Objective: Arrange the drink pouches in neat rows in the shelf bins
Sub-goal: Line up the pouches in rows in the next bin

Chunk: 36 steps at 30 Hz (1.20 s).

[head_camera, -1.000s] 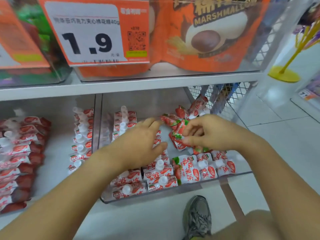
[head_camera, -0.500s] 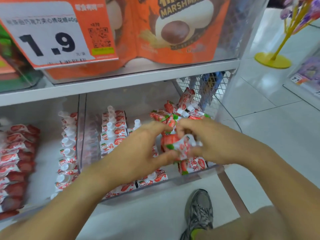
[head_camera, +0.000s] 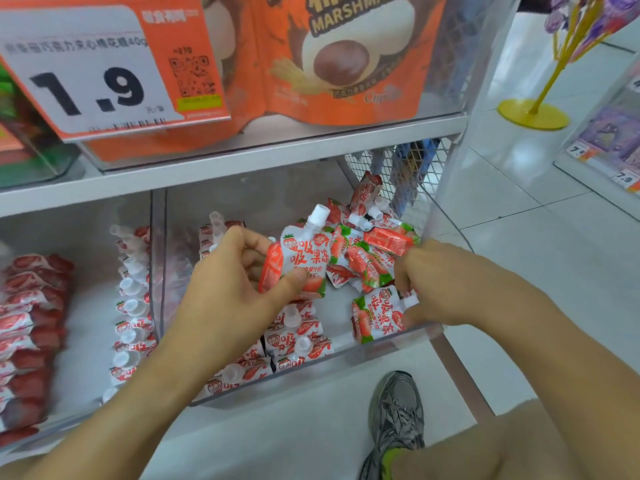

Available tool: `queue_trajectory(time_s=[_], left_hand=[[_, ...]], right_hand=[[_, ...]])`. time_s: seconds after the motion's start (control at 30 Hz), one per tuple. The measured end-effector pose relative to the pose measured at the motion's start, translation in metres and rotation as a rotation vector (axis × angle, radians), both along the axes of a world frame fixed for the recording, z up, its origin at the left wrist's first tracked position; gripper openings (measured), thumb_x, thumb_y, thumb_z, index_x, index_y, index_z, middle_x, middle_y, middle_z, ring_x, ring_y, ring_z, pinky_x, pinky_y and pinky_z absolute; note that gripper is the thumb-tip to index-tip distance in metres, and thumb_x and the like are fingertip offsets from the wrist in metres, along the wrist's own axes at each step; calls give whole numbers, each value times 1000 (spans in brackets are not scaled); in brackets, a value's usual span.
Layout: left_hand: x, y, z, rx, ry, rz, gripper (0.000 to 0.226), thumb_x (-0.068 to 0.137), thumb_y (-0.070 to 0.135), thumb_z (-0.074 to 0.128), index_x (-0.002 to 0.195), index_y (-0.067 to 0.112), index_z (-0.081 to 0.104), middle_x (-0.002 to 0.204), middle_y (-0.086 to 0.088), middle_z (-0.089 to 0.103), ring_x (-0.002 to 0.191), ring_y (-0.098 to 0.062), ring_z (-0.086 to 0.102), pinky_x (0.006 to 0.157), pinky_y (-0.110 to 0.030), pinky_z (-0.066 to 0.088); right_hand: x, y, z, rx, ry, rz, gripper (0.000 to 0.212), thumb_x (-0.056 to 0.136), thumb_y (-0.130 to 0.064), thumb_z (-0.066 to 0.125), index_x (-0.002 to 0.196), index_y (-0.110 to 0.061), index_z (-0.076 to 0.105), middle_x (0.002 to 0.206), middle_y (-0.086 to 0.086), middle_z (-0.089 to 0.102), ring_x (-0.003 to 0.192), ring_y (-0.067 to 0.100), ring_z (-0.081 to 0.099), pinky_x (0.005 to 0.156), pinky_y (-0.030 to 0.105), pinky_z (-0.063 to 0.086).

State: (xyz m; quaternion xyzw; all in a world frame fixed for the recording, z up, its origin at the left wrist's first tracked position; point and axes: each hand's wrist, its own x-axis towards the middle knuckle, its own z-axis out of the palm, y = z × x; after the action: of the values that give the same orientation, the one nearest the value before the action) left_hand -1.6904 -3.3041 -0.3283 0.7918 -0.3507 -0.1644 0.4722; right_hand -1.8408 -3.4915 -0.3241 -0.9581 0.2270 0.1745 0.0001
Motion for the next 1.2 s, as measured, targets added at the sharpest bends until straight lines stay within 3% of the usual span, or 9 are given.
queue_trajectory(time_s=[0.13,0.23,0.33,0.57,0.67,0.77,0.87,1.03,1.2], left_hand=[[-6,5,1,-13,198,-63,33,79,21,75,100,12,50,75,17,74,70,3,69,58,-10,50],[-3,7,1,3,267,-88,39,81,23,74,113,19,52,85,12,76,79,-4,72,73,-25,57],[1,7,-1,-3,331,-68,36,81,23,73,115,18,61,95,6,76,87,-12,73,81,-39,58],[0,3,1,-97,489,18,21,90,18,64,109,9,61,97,-1,75,85,-17,73,75,-36,61],[-2,2,1,-107,527,0,23,92,24,60,110,10,62,97,-5,75,88,-20,73,82,-41,58],[-2,2,3,-115,617,-63,45,87,50,56,108,12,66,99,-8,75,93,-25,72,88,-45,54],[-5,4,5,-102,603,-149,57,80,54,66,117,10,60,104,-8,74,97,-24,71,87,-41,55],[2,9,1,-115,579,-110,52,71,26,76,117,10,58,100,-8,75,92,-25,72,88,-42,56],[12,19,7,-133,501,-219,62,67,13,79,122,11,50,103,-6,74,95,-23,72,80,-33,58]], right_hand=[[0,-1,-5,28,-4,-7,28,77,-34,75,95,-13,72,92,5,67,85,25,64,74,39,57],[-5,-7,1,133,-123,18,24,82,-37,74,95,-17,73,86,-1,66,84,18,62,78,38,53],[-9,-12,13,449,-316,-20,9,88,-29,74,94,-32,67,93,-12,66,91,4,64,84,31,52],[7,-9,24,1007,-713,19,20,99,-9,56,113,-22,63,80,2,63,72,9,57,70,20,47],[24,2,19,1077,-830,8,23,102,-9,51,123,-16,60,77,11,61,68,14,50,70,19,43],[46,18,4,1010,-942,-14,27,101,-16,52,128,-16,58,93,31,59,74,31,54,74,36,46],[61,31,-6,896,-1071,-88,27,101,-17,55,128,-18,60,92,8,61,82,14,58,78,28,50],[67,40,-10,811,-978,-163,33,97,-38,59,128,-29,55,112,1,57,92,1,57,83,17,47],[53,22,-3,1396,-589,-86,46,77,-31,67,117,-9,63,112,2,72,99,10,70,81,21,54]])
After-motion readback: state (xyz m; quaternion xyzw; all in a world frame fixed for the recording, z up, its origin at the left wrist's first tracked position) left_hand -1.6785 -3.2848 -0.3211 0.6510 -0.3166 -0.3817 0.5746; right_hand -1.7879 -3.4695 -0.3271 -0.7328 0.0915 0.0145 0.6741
